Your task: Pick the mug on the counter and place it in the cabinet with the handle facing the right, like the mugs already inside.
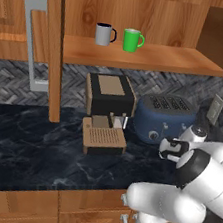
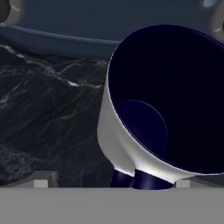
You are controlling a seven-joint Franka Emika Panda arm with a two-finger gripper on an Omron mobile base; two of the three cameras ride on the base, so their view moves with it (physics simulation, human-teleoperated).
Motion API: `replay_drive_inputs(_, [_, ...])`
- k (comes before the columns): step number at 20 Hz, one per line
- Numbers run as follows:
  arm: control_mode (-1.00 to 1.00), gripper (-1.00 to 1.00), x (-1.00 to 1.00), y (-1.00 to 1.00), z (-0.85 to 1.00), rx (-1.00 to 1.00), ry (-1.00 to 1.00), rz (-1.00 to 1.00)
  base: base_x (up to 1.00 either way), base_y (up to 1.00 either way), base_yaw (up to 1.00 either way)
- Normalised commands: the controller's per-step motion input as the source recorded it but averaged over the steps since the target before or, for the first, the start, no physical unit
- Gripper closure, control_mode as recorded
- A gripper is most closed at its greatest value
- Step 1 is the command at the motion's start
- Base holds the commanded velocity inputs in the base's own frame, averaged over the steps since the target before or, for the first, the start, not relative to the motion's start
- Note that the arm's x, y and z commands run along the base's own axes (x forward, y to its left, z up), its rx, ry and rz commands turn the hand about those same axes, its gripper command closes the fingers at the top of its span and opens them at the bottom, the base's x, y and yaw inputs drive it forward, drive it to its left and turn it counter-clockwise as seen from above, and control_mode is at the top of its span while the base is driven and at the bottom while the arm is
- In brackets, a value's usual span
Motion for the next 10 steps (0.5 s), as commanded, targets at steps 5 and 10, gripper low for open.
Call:
replay_drive_inputs(5, [-1.0,1.0,0.08,-0.11,-0.13,0.0,0.0,0.0,0.0,0.0,0.0])
replay_drive_inputs(10, [-1.0,1.0,0.0,-0.01,0.0,0.0,0.0,0.0,0.0,0.0,0.0])
